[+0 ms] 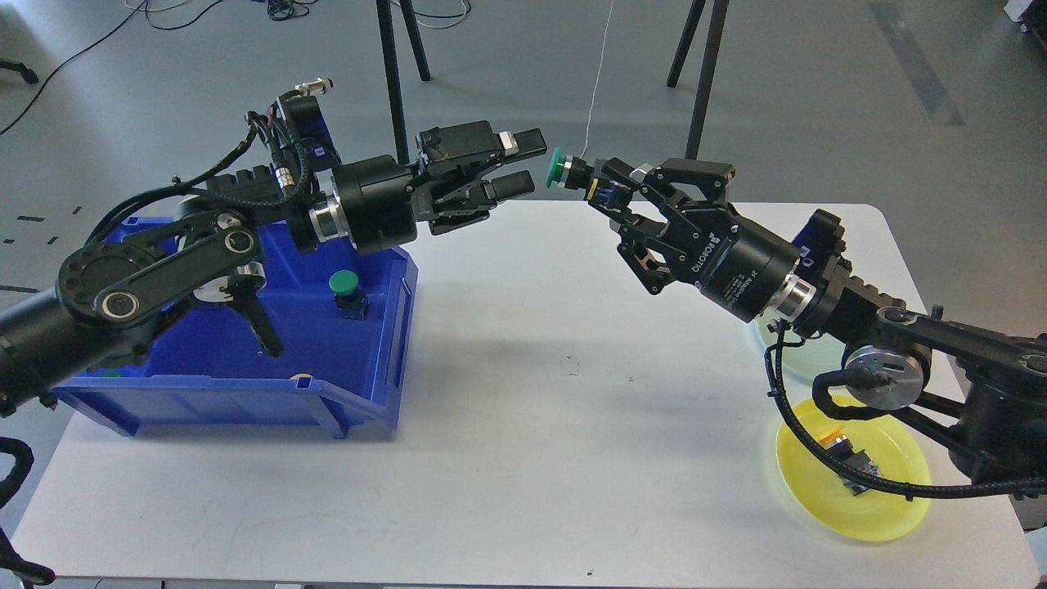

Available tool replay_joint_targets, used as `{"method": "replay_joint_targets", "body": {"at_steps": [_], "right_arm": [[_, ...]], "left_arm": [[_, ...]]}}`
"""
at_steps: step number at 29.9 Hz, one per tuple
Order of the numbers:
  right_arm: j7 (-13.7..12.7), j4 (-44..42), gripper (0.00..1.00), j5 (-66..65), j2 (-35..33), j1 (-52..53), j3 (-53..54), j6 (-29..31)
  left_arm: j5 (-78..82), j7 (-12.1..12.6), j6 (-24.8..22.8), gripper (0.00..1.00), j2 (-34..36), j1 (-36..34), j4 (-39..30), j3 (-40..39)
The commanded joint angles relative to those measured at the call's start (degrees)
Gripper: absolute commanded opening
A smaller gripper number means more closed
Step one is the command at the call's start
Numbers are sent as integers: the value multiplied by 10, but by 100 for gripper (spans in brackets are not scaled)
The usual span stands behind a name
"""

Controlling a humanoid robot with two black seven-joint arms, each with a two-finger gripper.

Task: Pass button and place on color plate
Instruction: 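Release with the left gripper and carry the button to the pale green plate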

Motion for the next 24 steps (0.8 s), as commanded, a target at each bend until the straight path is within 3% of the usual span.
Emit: {"method": "replay_joint_targets", "body": {"at_steps": [1,7,10,19,24], "right_arm": [[0,-3,2,50,-27,-44,36,-16],[0,-40,2,341,-40,-145,98,-38],[0,-70,2,435,-36,-154,94,-103],[0,-146,2,559,4,-157,122,-325],[0,-171,8,561,40,-158,127,-375]], "left_arm": [[-1,0,0,75,0,0,0,0],[-11,0,0,76,0,0,1,0],[-11,0,0,76,0,0,1,0],[-11,0,0,76,0,0,1,0],[-11,0,0,76,0,0,1,0]]}}
